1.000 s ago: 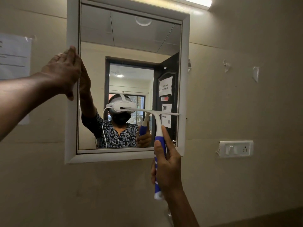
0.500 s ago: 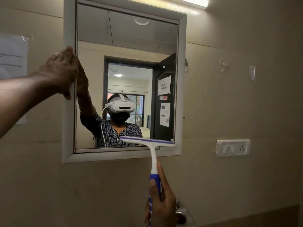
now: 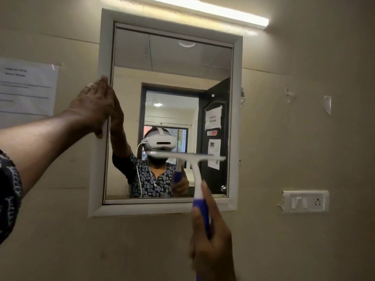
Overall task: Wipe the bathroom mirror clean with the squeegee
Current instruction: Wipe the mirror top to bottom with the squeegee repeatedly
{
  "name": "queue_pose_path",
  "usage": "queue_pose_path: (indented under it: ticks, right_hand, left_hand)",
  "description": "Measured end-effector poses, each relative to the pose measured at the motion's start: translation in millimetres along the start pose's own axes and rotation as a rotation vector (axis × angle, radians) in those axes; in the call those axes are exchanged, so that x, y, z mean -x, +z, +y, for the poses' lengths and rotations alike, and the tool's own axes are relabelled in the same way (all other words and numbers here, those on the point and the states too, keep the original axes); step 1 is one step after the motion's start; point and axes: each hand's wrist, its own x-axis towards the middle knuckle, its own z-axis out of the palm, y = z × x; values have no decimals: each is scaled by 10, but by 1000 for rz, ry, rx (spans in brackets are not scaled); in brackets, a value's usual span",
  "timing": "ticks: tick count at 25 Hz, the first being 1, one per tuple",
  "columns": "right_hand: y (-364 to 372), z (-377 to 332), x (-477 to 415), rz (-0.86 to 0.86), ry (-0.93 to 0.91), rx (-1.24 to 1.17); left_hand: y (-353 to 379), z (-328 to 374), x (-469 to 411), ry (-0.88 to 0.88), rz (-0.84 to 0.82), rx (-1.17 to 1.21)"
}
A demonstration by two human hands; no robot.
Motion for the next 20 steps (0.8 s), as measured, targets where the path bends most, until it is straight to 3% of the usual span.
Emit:
queue_pose_path:
  ticks: [3,6,12,20]
  right_hand:
    - [108,-512,-735,-34,-238,-16]
    - [244,-1040,-1574,127,-409,89]
    - [456,-1480,-2441,90,-405,15]
    - [465,-1485,-2484,68,-438,63]
  left_hand:
    - [13,-12,-16,10,-2,5]
    - [18,-6,-11,2,-15,-6]
    - [8,0,-11,0,-34,-12]
    - [4,16,-4,0,-42,8]
